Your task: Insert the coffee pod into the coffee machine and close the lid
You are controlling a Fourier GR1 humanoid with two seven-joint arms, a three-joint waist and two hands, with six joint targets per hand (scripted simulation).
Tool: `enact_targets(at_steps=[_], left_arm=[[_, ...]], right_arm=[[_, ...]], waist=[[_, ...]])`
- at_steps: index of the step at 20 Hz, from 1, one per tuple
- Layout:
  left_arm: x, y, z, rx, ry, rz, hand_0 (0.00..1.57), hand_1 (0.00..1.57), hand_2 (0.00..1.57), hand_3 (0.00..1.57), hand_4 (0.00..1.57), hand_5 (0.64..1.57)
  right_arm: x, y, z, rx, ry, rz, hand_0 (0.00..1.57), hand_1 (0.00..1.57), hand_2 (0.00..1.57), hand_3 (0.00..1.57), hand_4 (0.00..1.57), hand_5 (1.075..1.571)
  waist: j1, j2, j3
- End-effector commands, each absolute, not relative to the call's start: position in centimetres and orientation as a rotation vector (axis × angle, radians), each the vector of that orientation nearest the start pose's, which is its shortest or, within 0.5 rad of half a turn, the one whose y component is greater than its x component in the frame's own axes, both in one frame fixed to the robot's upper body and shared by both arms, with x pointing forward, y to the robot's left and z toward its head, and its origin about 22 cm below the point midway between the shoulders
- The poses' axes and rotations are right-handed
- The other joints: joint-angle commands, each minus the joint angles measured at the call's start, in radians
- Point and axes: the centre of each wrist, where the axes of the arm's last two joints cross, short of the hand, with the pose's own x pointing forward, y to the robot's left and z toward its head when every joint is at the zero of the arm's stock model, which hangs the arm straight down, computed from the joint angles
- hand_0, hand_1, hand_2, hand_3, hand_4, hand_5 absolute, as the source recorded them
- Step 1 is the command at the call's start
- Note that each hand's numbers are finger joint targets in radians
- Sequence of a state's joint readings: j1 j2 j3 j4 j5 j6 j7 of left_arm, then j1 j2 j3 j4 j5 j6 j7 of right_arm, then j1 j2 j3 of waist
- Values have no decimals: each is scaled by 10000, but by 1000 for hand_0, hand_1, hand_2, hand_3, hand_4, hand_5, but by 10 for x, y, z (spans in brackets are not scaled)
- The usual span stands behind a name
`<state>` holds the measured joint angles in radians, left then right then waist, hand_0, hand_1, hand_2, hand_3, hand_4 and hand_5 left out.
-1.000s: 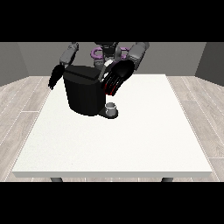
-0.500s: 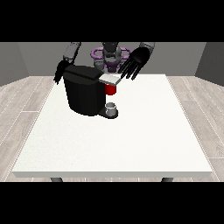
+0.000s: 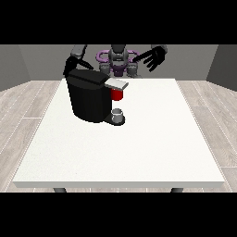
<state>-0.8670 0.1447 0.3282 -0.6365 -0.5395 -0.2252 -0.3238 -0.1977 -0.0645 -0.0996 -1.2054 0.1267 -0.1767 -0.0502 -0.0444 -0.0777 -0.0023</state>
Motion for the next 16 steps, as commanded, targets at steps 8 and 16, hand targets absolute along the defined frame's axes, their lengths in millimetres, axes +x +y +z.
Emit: enact_targets(at_steps=[8,16], left_arm=[[341,237,-76,-1091,-13870,-3532,0,0,0,0,442,1571],[336,229,-60,-1814,-14459,-3341,0,0,0,0,368,1571]], right_arm=[[293,-236,2,-1360,-15043,1430,0,0,0,0,62,1571],[315,-289,29,-2192,-15202,998,0,0,0,0,0,1571]], waist=[[1135,-2265,19],[2128,-1868,27]])
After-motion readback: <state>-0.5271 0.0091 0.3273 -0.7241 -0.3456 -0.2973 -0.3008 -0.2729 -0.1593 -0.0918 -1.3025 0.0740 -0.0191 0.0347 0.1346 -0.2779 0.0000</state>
